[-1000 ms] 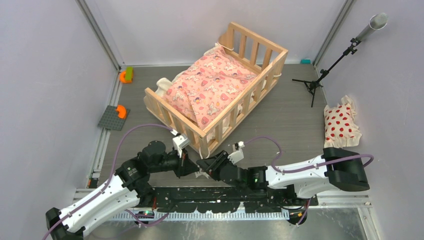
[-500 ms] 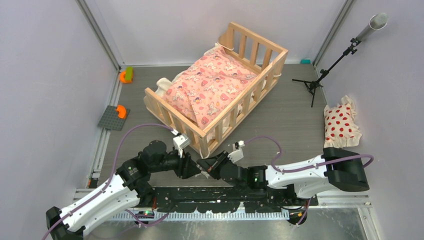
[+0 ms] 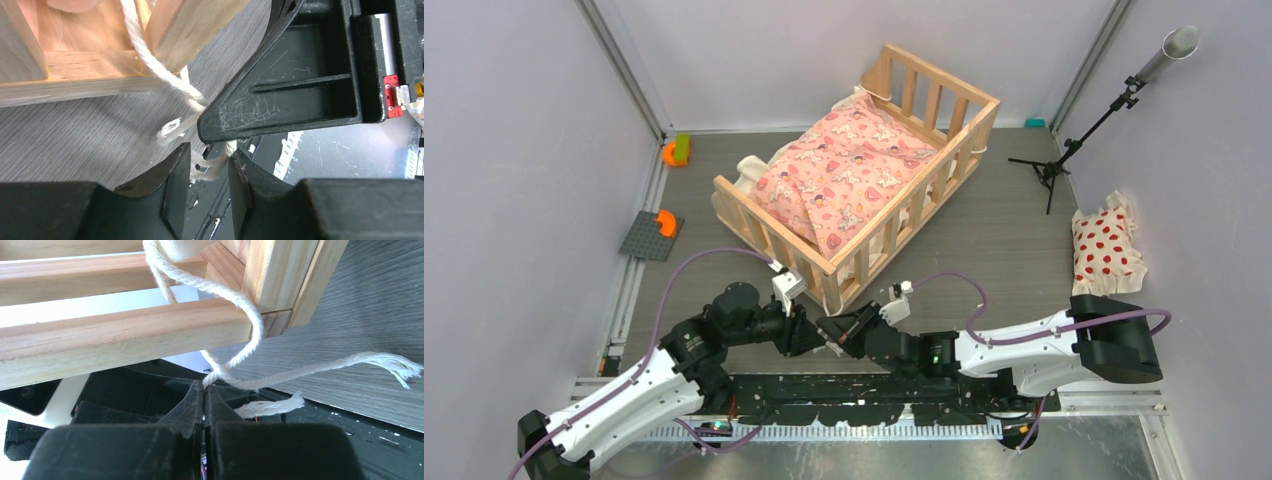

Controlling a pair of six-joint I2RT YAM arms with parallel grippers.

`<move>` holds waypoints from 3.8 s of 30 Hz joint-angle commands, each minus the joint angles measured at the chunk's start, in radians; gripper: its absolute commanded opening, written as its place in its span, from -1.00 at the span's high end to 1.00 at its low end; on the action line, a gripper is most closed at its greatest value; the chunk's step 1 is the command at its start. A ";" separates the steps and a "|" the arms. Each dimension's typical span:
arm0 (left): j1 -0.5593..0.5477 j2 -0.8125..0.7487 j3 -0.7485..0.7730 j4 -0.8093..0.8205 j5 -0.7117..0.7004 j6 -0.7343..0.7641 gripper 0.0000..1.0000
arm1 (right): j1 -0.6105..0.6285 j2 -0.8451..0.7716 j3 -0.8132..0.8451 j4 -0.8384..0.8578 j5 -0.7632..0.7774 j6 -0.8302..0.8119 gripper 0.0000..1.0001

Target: Set up the pet bed

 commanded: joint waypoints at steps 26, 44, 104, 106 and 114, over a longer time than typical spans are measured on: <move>-0.008 0.007 -0.003 -0.013 -0.082 -0.149 1.00 | -0.002 -0.283 -0.054 -0.166 0.039 -0.484 0.23; -0.007 0.103 0.040 -0.001 -0.047 -0.141 1.00 | -0.062 -0.189 -0.174 0.089 0.085 -0.403 0.15; -0.007 0.060 -0.027 0.115 -0.033 -0.225 1.00 | -0.137 0.015 -0.275 0.597 -0.113 -0.753 0.39; -0.007 0.064 -0.028 0.115 -0.033 -0.225 1.00 | -0.148 0.026 -0.274 0.603 -0.126 -0.752 0.39; -0.007 0.060 -0.028 0.108 -0.032 -0.223 1.00 | -0.174 0.061 -0.264 0.601 -0.174 -0.744 0.29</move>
